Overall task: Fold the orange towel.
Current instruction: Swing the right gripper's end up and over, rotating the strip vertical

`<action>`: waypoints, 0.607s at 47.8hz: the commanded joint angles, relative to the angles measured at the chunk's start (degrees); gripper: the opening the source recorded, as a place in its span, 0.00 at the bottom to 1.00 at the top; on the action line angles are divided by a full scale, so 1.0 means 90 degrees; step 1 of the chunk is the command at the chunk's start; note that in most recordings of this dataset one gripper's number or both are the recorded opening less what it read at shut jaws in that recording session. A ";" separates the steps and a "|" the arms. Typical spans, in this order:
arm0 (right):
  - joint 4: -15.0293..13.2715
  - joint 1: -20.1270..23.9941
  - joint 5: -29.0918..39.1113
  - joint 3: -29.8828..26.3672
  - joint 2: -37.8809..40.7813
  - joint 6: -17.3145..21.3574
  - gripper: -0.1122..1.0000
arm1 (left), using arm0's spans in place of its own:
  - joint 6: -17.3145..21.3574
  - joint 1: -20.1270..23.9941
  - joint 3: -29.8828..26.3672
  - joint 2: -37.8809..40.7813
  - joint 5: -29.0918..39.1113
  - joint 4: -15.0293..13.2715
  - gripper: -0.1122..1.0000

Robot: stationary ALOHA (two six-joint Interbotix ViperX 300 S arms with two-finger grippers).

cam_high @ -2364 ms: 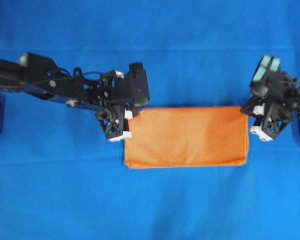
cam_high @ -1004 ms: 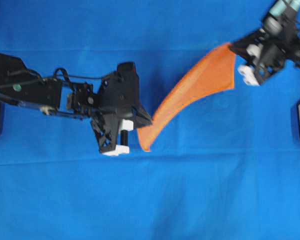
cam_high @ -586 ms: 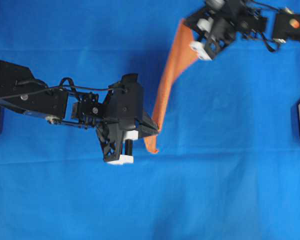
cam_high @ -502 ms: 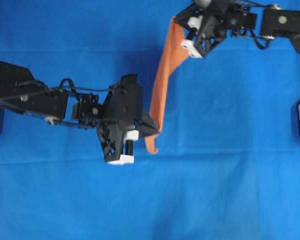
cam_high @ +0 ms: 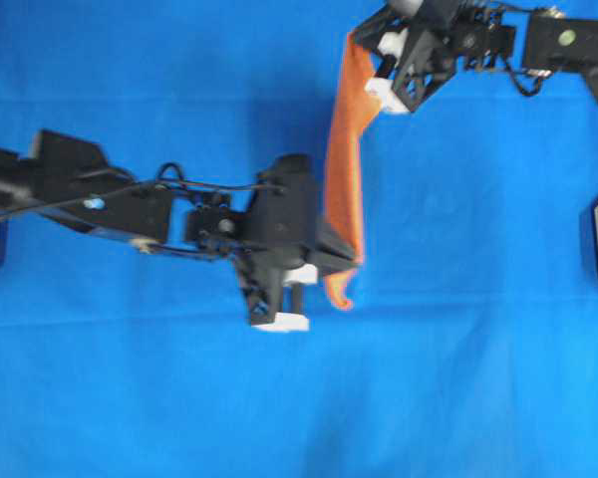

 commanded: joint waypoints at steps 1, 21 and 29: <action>-0.0020 -0.0254 0.0000 0.0186 -0.0430 0.0029 0.13 | 0.0156 -0.0176 -0.0615 0.0166 -0.0078 0.0010 0.12; -0.0010 -0.0352 0.0176 0.0986 -0.1211 0.0029 0.13 | 0.0615 -0.0195 -0.1670 0.1074 -0.0088 0.0000 0.12; -0.0010 -0.0361 0.0049 0.0713 -0.0654 -0.0049 0.13 | 0.0449 -0.0195 -0.1064 0.1074 -0.0576 -0.0039 0.12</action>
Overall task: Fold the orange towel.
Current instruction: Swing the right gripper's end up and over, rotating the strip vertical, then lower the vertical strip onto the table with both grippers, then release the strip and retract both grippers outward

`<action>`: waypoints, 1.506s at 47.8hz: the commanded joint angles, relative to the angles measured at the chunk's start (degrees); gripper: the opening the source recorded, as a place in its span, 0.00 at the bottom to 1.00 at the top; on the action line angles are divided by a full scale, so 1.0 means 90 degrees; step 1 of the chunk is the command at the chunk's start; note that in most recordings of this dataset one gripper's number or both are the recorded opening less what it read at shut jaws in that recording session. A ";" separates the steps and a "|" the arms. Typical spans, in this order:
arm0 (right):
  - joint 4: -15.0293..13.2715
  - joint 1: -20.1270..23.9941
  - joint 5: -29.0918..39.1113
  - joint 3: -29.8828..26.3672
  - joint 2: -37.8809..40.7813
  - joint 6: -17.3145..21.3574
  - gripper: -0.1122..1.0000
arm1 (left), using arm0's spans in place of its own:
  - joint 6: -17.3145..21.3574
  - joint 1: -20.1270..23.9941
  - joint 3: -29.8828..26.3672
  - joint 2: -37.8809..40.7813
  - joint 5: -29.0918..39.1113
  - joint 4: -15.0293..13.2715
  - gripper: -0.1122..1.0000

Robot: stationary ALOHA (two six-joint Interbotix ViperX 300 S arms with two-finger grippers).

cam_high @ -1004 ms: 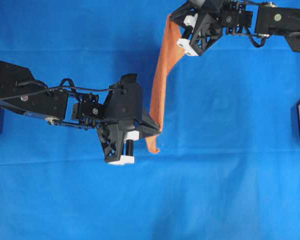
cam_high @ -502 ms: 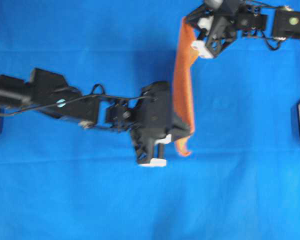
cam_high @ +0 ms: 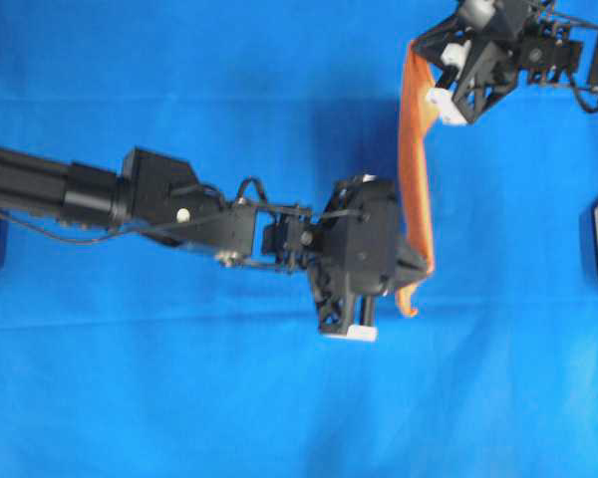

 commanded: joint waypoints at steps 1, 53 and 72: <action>-0.0010 -0.0127 -0.0156 -0.0332 0.0293 -0.0029 0.13 | -0.0098 -0.0195 0.0303 -0.0146 -0.0469 -0.0039 0.12; -0.0078 0.0264 -0.0967 -0.1514 0.2324 -0.0244 0.13 | -0.1387 -0.0244 0.2549 -0.0723 -0.1563 -0.0049 0.29; -0.0088 0.0332 -0.0986 -0.1475 0.2236 -0.0576 0.65 | -0.1299 -0.0234 0.2549 -0.0918 -0.1436 -0.0049 0.57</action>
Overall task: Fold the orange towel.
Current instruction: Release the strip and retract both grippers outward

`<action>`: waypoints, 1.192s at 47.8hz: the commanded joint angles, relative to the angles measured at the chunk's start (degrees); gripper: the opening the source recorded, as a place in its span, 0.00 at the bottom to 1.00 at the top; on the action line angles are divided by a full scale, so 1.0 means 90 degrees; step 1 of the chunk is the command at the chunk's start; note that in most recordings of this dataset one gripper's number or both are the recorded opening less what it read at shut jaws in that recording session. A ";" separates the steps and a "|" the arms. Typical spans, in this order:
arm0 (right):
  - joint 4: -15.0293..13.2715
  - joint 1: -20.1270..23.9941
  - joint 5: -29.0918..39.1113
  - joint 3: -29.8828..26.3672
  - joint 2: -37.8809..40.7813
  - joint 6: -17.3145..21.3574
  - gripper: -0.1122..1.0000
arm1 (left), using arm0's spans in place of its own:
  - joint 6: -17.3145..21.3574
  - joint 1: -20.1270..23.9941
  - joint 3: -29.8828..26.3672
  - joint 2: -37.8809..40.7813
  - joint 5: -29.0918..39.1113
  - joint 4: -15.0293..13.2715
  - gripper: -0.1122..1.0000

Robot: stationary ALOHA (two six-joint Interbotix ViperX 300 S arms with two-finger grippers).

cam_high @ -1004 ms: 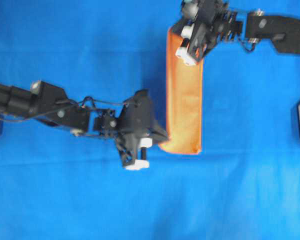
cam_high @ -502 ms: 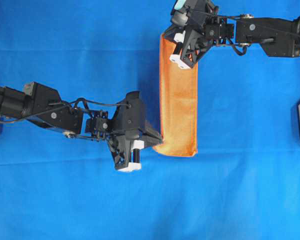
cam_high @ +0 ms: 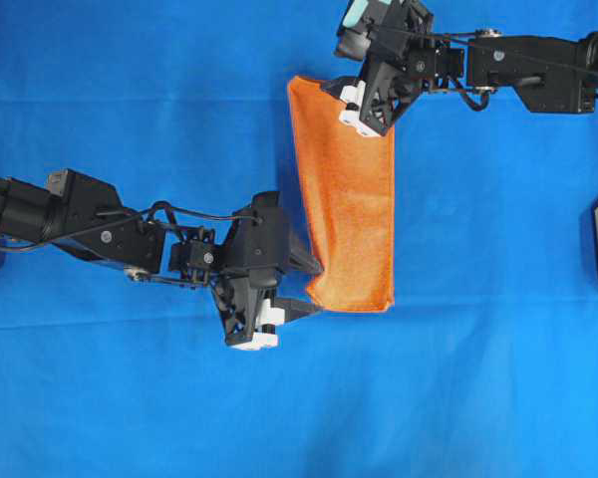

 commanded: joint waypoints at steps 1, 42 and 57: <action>-0.0020 0.0029 -0.0020 -0.0088 -0.0215 -0.0020 0.63 | 0.0029 -0.0020 -0.0059 -0.0352 0.0078 0.0010 0.57; 0.0869 0.0703 -0.0684 0.2979 -0.4619 0.0068 0.62 | 0.0293 0.1221 0.2539 -0.4092 -0.0049 0.0039 0.57; 0.1250 0.0898 -0.0820 0.3604 -0.5137 0.0068 0.62 | 0.0332 0.1592 0.3018 -0.4658 -0.0234 0.0029 0.57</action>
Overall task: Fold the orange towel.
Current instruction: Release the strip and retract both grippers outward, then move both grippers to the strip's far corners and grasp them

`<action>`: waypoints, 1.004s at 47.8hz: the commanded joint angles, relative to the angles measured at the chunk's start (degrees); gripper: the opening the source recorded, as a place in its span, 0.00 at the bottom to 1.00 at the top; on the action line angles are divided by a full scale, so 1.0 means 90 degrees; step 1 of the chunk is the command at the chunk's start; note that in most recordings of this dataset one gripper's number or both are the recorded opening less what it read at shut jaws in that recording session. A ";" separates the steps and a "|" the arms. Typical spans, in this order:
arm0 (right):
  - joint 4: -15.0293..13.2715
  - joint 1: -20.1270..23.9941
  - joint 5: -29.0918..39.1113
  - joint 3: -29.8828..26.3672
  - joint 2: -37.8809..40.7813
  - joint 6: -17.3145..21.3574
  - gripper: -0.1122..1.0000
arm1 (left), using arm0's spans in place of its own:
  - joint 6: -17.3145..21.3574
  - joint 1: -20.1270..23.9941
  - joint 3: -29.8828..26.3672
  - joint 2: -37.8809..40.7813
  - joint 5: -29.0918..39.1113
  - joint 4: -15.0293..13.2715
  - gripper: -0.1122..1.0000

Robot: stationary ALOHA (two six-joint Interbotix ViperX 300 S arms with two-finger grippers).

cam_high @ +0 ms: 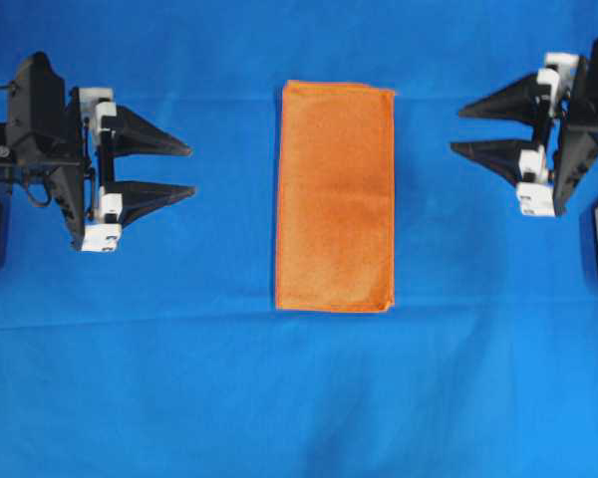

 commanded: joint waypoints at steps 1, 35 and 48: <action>0.0049 0.0010 -0.0107 -0.0020 0.0020 0.0010 0.62 | 0.0010 0.0049 -0.0049 -0.0049 -0.0068 0.0020 0.57; 0.0049 -0.0576 -0.0156 -0.0400 0.0430 -0.0020 0.62 | 0.0039 0.0527 -0.0713 0.0850 -0.0293 0.0020 0.65; -0.0146 -0.1416 -0.0352 -0.0928 0.1875 -0.0107 0.65 | 0.0078 0.1299 -0.1846 0.2295 -0.0293 0.0020 0.84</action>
